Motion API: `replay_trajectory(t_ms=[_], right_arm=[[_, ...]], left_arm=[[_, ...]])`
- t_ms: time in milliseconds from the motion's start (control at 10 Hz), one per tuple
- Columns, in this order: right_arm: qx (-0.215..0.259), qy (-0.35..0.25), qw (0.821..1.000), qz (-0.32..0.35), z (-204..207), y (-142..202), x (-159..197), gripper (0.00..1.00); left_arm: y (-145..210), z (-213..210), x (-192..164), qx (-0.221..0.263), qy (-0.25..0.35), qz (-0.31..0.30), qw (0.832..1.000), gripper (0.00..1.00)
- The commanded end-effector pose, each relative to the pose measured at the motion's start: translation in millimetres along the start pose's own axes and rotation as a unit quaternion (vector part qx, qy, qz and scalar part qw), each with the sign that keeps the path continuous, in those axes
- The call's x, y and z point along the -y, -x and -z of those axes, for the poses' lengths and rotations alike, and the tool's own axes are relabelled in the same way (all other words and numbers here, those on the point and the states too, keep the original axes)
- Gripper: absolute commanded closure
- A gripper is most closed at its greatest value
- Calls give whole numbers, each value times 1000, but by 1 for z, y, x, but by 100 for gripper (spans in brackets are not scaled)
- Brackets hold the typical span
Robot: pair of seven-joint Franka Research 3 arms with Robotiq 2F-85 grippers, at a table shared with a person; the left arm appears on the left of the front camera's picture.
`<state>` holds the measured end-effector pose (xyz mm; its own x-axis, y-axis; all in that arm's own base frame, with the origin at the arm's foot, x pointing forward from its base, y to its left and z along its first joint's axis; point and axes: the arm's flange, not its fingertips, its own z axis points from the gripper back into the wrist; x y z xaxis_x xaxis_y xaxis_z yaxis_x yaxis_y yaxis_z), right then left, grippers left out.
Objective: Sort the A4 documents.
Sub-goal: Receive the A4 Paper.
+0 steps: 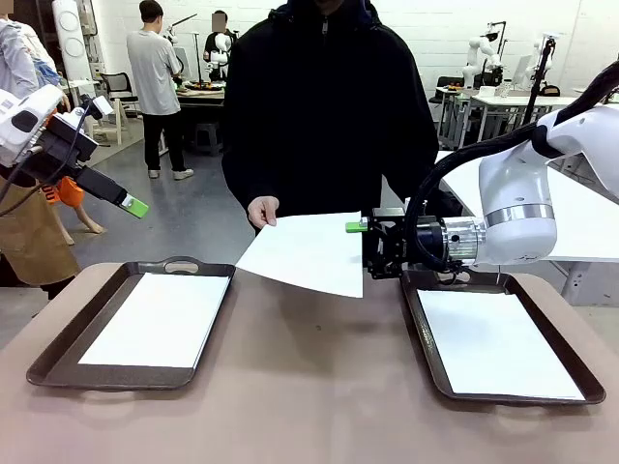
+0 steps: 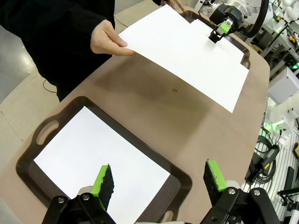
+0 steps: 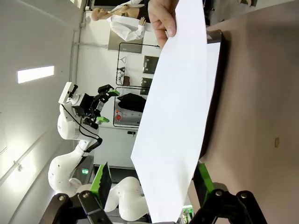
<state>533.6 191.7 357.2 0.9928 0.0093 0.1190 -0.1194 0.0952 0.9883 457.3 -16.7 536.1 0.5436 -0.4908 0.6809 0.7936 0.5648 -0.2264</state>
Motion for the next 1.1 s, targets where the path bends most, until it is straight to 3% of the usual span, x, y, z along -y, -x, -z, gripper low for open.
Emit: replay_trajectory(t_ms=[0,600,700,800,900,1000], right_arm=[[10,-22,1000,18,6,-2,4,7],[1,-29,999,17,11,-2,11,10],[-1,-29,999,13,12,-3,12,24],[0,-30,999,16,12,-4,12,28],[1,-34,999,21,15,-6,12,43],[2,-33,999,22,16,-7,13,46]], left_arm=[[0,0,1,0,-1,3,1000,0],[0,0,1,0,-1,3,1000,0],[0,0,1,0,-1,3,1000,0],[0,0,1,0,-1,3,1000,0],[0,0,1,0,-1,3,1000,0],[0,0,1,0,-1,3,1000,0]])
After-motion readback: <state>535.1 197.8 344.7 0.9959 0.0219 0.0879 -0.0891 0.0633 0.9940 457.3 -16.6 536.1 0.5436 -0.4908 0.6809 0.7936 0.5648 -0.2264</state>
